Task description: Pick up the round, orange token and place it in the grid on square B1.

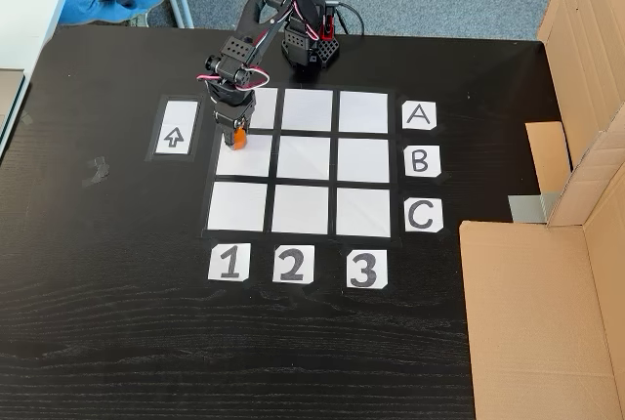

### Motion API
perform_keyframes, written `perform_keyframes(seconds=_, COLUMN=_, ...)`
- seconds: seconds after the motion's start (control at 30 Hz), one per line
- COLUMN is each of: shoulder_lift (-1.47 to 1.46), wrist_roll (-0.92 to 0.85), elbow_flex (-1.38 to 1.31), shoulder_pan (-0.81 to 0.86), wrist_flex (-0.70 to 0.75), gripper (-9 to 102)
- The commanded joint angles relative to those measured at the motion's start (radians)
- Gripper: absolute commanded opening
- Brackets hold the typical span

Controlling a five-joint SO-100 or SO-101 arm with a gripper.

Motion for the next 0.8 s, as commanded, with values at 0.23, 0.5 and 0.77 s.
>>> perform_keyframes(seconds=0.23, shoulder_lift=-0.074, wrist_roll=0.008, elbow_flex=-0.120, shoulder_pan=-0.008, wrist_flex=-0.009, gripper=0)
perform_keyframes(seconds=0.5, shoulder_lift=-0.097, wrist_roll=0.006, elbow_flex=-0.126, shoulder_pan=-0.031, wrist_flex=-0.038, gripper=1)
perform_keyframes(seconds=0.77, shoulder_lift=-0.037, wrist_roll=-0.011, elbow_flex=0.034, shoulder_pan=-0.054, wrist_flex=-0.061, gripper=62)
